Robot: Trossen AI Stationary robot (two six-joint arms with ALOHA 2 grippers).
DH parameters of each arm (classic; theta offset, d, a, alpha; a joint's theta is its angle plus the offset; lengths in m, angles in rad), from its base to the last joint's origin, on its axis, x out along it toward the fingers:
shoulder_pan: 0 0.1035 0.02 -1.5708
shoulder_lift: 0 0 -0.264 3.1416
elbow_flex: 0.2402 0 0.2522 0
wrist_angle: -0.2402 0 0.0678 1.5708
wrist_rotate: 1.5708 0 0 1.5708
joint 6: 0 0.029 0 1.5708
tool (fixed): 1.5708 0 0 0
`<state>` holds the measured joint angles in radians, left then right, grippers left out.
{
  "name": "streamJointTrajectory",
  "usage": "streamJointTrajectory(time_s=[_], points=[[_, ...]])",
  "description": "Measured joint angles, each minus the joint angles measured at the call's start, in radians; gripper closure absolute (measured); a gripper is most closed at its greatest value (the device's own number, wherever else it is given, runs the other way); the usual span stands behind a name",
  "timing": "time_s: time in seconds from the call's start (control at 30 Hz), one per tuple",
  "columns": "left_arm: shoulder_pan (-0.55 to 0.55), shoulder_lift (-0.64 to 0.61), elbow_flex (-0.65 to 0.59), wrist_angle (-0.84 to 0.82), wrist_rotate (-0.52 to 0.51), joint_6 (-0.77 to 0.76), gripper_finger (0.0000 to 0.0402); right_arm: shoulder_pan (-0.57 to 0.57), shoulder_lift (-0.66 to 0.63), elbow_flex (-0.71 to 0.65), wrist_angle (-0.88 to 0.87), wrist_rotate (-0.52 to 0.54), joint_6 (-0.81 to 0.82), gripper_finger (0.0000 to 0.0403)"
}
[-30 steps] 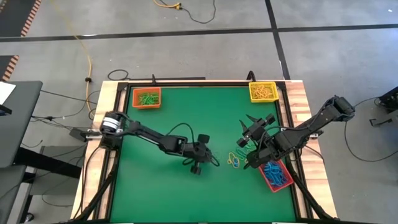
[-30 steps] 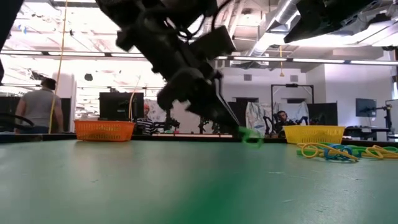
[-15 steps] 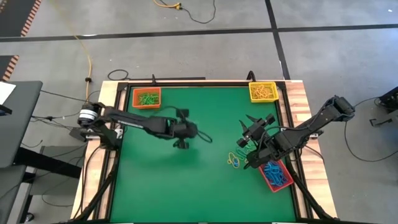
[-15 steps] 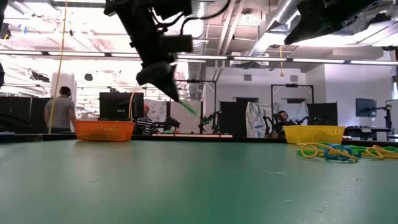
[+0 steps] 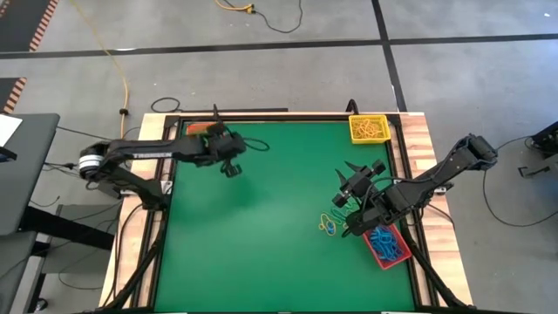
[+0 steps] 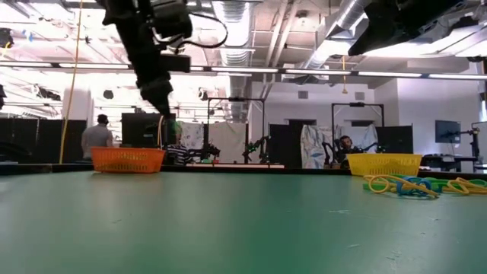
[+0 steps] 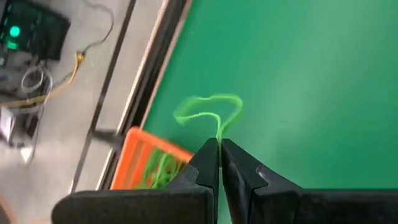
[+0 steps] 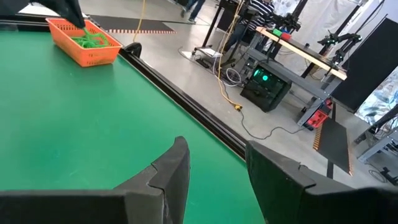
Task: Sort rubber bands into baskets
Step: Put the green rubber band into the orange bin
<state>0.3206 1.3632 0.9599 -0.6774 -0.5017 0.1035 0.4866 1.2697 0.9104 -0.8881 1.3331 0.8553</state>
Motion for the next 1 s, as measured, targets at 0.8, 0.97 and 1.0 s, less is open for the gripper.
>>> streamJointTrajectory(time_s=[0.8,0.97,1.0], points=[[0.48,-0.103,-0.239,0.01,0.196,0.018,0.0386,0.0,0.0,0.0,0.011,0.0,0.001,0.0212],[0.502,-0.103,-0.239,0.049,0.21,0.015,0.0337,0.0,0.0,0.0,0.011,-0.001,0.001,0.0212],[0.502,-0.103,-0.239,0.051,0.21,0.013,0.0325,0.0,0.0,0.0,0.011,-0.001,0.001,0.0212]])
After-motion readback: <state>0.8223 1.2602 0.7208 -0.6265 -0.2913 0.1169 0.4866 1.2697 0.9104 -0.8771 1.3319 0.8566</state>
